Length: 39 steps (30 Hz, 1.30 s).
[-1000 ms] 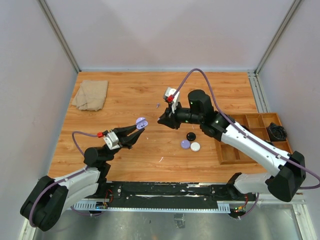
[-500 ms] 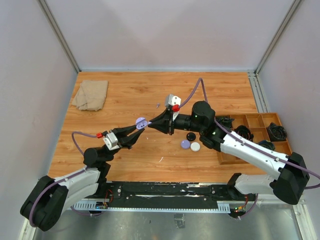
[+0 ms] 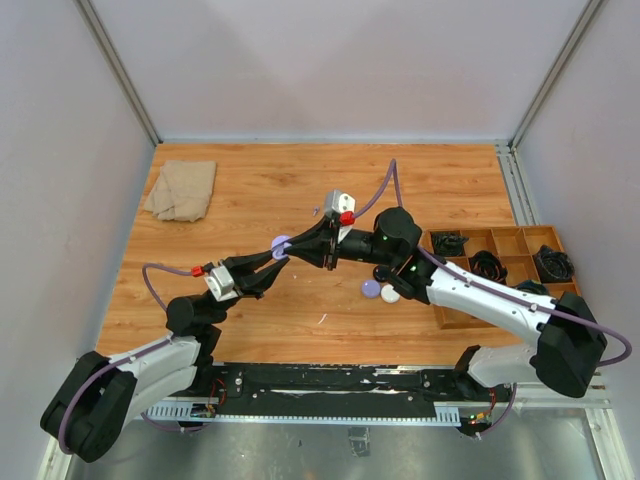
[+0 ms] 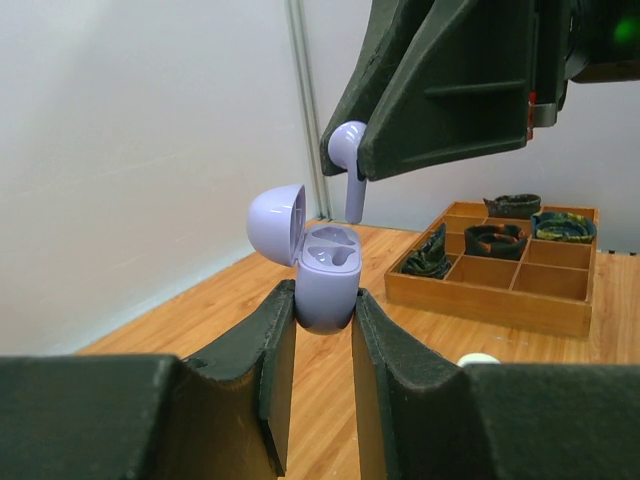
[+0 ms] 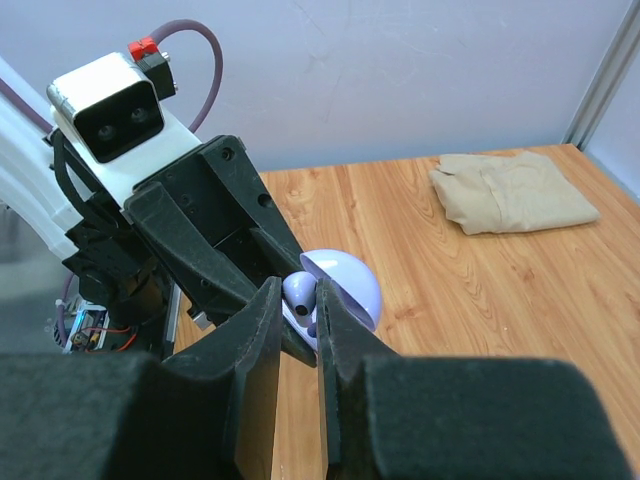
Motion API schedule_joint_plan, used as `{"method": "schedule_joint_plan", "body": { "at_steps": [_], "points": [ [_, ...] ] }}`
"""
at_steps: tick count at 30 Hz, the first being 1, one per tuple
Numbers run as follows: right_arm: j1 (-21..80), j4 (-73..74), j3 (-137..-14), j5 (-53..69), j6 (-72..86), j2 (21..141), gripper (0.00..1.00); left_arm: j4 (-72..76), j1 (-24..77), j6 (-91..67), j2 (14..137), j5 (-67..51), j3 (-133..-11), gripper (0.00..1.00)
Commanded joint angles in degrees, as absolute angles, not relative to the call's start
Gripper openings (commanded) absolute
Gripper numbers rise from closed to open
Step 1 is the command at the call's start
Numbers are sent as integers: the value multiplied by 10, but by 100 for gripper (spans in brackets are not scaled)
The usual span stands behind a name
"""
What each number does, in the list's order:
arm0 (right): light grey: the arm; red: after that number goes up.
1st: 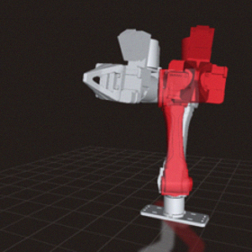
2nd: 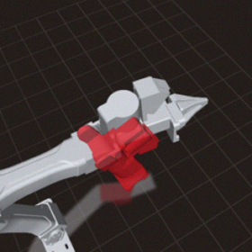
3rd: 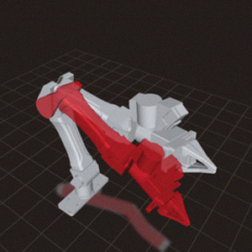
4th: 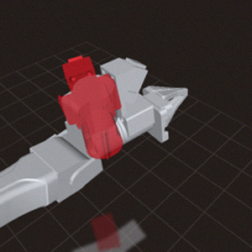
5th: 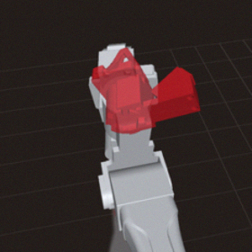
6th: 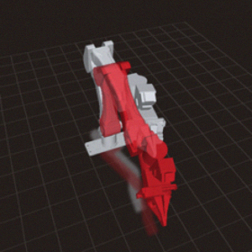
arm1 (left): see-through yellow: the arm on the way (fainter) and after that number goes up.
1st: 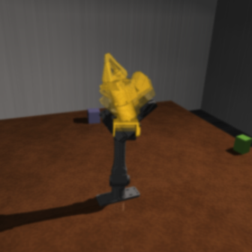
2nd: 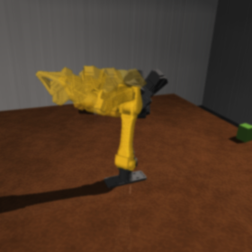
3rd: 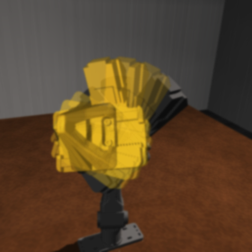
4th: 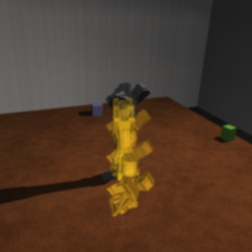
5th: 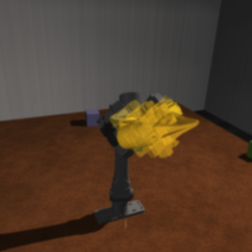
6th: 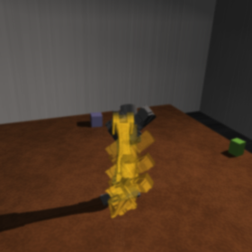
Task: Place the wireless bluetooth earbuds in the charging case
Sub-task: Place the earbud in the charging case.
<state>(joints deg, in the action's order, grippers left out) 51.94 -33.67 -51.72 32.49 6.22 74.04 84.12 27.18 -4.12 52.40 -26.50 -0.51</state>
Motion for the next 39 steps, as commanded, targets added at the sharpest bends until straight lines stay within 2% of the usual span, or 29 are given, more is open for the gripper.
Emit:
{"method": "schedule_joint_plan", "body": {
  "at_steps": [1, 19, 25, 33, 39],
  "points": [
    [528, -384, -504, 317, 70, 753, 7, 878, 268, -44, 525, -269, 43, 0],
    [527, -406, -481, 299, 80, 757, 7, 896, 268, -51, 513, -253, 53, 0],
    [527, -406, -474, 287, 79, 753, 15, 903, 268, -54, 510, -247, 57, 0],
    [527, -399, -474, 276, 70, 750, 30, 901, 268, -55, 512, -249, 56, 0],
    [527, -385, -478, 265, 51, 739, 45, 895, 268, -53, 513, -249, 53, 0]
  ]
}}
